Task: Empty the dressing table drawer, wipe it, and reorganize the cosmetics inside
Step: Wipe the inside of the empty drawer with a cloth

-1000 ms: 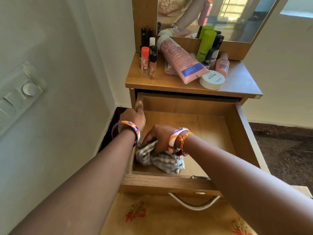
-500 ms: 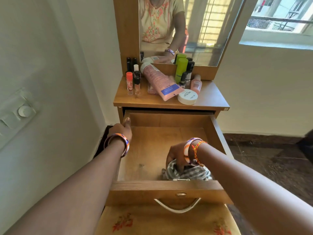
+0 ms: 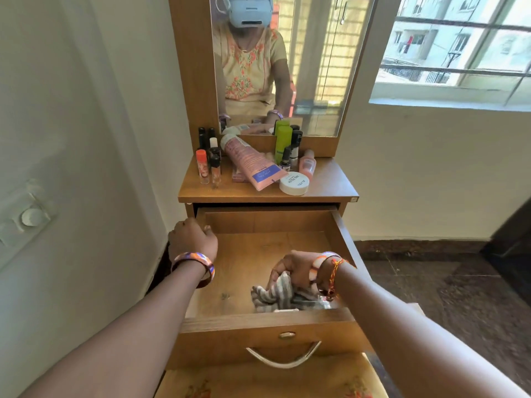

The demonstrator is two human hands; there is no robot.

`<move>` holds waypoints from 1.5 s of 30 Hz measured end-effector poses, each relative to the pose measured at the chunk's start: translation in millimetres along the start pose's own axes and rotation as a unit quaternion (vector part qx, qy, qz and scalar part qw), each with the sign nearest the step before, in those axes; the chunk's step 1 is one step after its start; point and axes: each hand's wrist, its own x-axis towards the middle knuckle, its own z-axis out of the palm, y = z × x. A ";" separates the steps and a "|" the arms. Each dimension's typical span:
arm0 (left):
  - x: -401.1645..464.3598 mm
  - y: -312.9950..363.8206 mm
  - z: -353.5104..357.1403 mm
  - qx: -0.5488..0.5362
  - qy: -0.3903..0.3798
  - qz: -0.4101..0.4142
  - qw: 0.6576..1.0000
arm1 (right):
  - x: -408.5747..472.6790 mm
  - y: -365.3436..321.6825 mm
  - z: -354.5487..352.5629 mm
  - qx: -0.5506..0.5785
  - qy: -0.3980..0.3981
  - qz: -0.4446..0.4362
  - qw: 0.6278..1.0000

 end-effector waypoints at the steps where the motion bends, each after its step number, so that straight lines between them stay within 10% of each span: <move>1: -3.2 3.1 -3.0 -0.015 0.013 0.016 1.000 | 5.6 6.3 3.2 0.079 0.012 -0.031 0.996; 5: -15.9 25.6 -16.2 -0.238 -0.072 0.052 0.967 | -6.5 9.4 -9.7 0.461 -0.014 -0.158 0.873; 10: -50.1 60.0 -50.6 -0.546 -0.423 -0.049 0.722 | -28.7 8.2 -27.8 0.595 0.104 -0.175 0.777; 14: -63.6 71.7 -45.0 -0.601 -0.484 -0.080 0.631 | -33.1 8.6 -29.5 0.642 0.193 -0.138 0.729; 17: -70.0 77.7 -39.8 -0.589 -0.471 -0.077 0.652 | -35.7 12.6 -27.3 0.651 0.237 -0.102 0.714; 21: -73.4 73.9 -41.9 -0.447 -0.449 0.000 0.774 | -35.6 18.2 -29.0 0.639 0.271 -0.042 0.718; 27: -59.6 73.5 -36.1 -0.365 -0.323 -0.045 0.872 | -51.4 8.3 -33.3 0.410 0.282 0.016 0.867; 31: -61.5 79.3 -35.2 -0.298 -0.267 -0.022 0.916 | -42.4 -2.8 -28.5 0.274 0.372 0.074 0.884; 41: -74.7 102.5 -35.6 -0.480 -0.288 -0.037 0.828 | -57.9 -37.6 -41.6 0.233 0.293 -0.070 0.924; 45: -66.2 113.1 -38.4 -0.551 -0.307 -0.057 0.774 | -60.8 -15.5 -59.0 0.344 0.378 -0.083 0.856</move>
